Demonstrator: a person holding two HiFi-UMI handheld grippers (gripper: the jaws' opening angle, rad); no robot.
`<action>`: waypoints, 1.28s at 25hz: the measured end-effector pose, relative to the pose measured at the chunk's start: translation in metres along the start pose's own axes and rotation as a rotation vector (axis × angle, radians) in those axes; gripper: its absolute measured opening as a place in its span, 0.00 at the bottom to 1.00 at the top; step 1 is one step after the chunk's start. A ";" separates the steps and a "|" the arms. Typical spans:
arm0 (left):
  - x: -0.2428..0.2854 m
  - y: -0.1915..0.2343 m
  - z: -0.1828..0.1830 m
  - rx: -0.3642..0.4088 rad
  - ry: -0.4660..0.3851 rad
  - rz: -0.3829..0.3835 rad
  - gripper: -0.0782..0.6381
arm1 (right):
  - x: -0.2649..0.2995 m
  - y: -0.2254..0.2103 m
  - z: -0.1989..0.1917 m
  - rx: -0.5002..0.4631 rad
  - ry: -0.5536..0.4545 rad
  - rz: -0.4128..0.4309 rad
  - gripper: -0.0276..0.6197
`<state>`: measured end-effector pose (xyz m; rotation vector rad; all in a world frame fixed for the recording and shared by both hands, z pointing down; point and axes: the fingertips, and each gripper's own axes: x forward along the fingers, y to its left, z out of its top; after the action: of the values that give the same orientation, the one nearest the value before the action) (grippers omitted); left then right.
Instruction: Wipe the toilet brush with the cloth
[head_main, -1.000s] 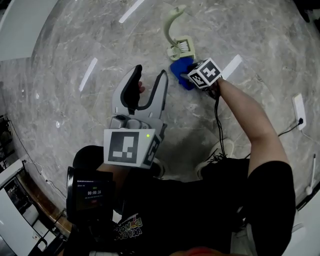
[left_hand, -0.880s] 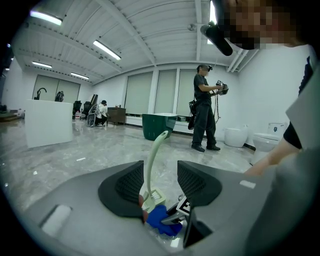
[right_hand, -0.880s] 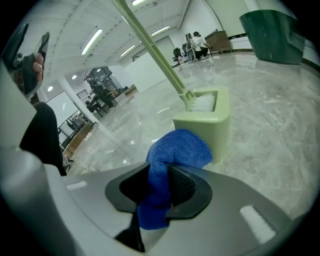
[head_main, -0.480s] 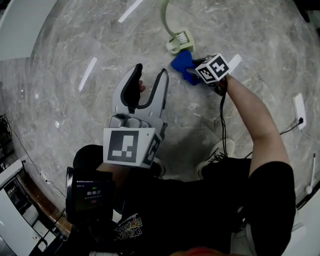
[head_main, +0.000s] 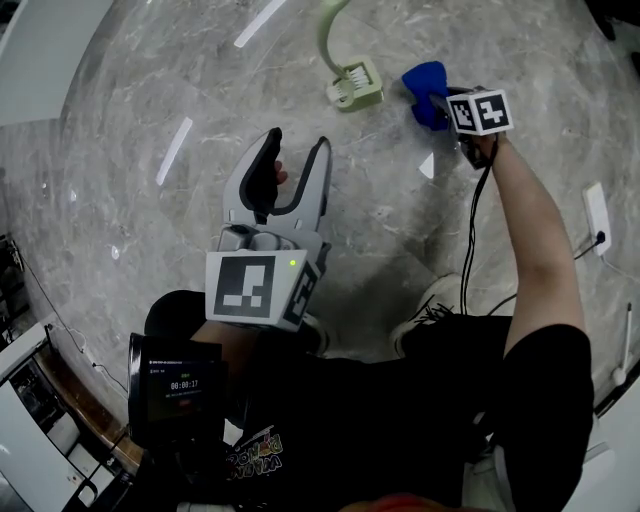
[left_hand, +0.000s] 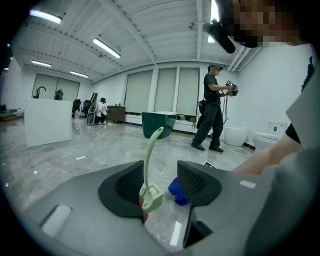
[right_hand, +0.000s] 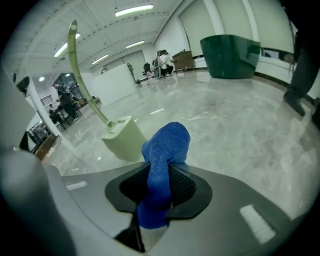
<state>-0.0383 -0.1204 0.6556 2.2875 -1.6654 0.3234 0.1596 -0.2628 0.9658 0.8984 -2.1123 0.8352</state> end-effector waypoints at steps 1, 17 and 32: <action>0.000 0.000 0.000 -0.001 0.001 0.000 0.40 | -0.006 -0.014 0.006 0.007 -0.030 -0.060 0.20; 0.004 0.001 -0.007 0.002 0.030 0.011 0.40 | -0.016 -0.076 -0.019 0.047 0.019 -0.319 0.20; 0.007 0.010 -0.022 0.011 0.071 0.038 0.40 | 0.006 -0.073 -0.029 0.043 0.046 -0.271 0.26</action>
<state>-0.0453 -0.1217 0.6795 2.2270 -1.6781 0.4188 0.2232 -0.2833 1.0075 1.1466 -1.8858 0.7537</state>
